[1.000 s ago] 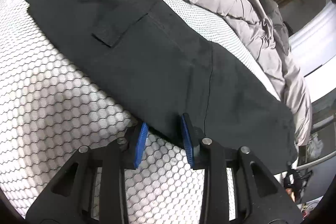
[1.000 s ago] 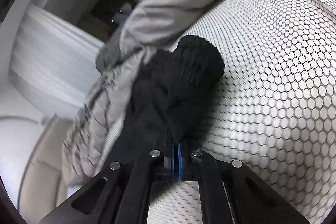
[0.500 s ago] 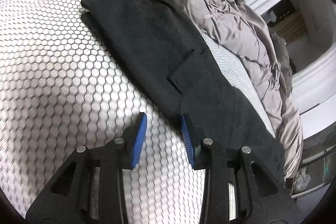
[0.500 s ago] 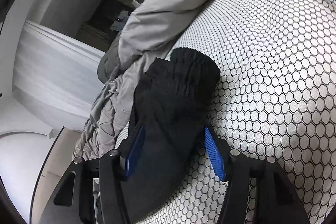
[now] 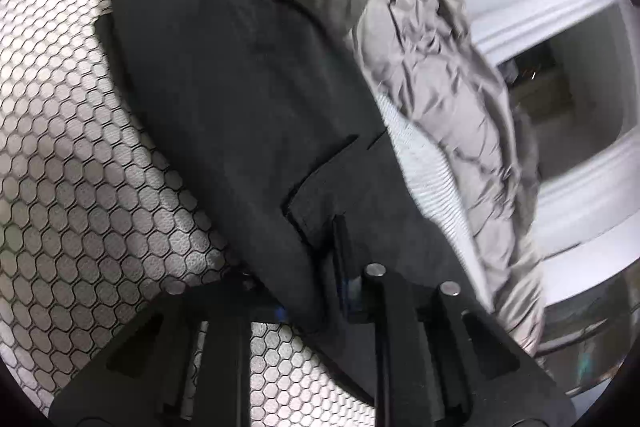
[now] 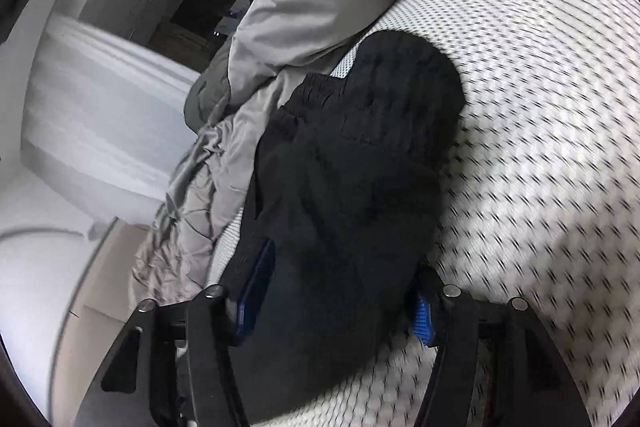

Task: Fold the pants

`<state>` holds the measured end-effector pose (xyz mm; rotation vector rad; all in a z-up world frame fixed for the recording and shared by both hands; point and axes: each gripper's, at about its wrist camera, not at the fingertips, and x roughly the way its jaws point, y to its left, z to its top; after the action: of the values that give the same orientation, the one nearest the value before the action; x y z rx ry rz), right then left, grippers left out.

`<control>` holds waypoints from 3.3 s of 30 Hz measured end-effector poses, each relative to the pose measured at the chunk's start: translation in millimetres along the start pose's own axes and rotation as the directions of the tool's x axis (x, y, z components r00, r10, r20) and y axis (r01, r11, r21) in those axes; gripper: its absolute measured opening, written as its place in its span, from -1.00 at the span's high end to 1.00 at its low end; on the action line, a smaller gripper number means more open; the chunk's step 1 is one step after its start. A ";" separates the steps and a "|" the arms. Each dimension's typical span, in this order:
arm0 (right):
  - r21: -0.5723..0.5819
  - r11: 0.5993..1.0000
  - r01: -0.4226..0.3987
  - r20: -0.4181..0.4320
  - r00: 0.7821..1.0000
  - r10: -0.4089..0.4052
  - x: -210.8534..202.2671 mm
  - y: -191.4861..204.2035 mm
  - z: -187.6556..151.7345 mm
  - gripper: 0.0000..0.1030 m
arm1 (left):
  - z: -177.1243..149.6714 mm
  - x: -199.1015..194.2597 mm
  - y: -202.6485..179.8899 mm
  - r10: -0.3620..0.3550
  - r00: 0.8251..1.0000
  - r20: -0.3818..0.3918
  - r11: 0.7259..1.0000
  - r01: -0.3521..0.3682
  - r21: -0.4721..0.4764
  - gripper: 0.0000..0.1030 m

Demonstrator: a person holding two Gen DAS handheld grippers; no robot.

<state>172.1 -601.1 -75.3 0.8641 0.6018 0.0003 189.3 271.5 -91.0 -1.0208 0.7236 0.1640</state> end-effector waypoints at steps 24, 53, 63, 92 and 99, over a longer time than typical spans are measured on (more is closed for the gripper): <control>-0.139 0.990 -0.017 -0.090 0.996 0.004 -155.6 -21.3 -72.0 -0.10 | -39.2 -237.4 62.3 0.156 0.986 0.058 0.927 -0.166 0.337 0.68; -0.186 0.951 0.246 0.012 0.969 -0.248 -126.3 -16.2 -70.0 0.44 | -212.5 -78.7 -124.2 0.152 0.979 -0.133 0.690 -0.008 0.724 -0.72; -0.327 0.871 0.365 0.080 0.930 -0.360 -148.1 4.9 -78.6 0.17 | -231.7 -84.9 -117.0 0.166 0.977 -0.135 0.669 -0.011 0.743 -0.91; -0.637 0.720 0.275 -0.092 0.900 -0.425 26.9 92.0 34.4 0.73 | -255.8 -40.0 -125.2 0.224 0.958 -0.178 0.551 0.026 0.834 -0.97; -0.576 0.789 0.211 -0.051 0.955 -0.293 -105.6 53.9 7.7 0.27 | -252.2 -44.8 -136.5 0.168 0.958 -0.233 0.640 0.074 0.765 -0.97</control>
<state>100.6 -596.1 19.4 0.1952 0.7932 -0.0041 96.9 0.2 -44.7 -0.1811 0.9668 -0.2538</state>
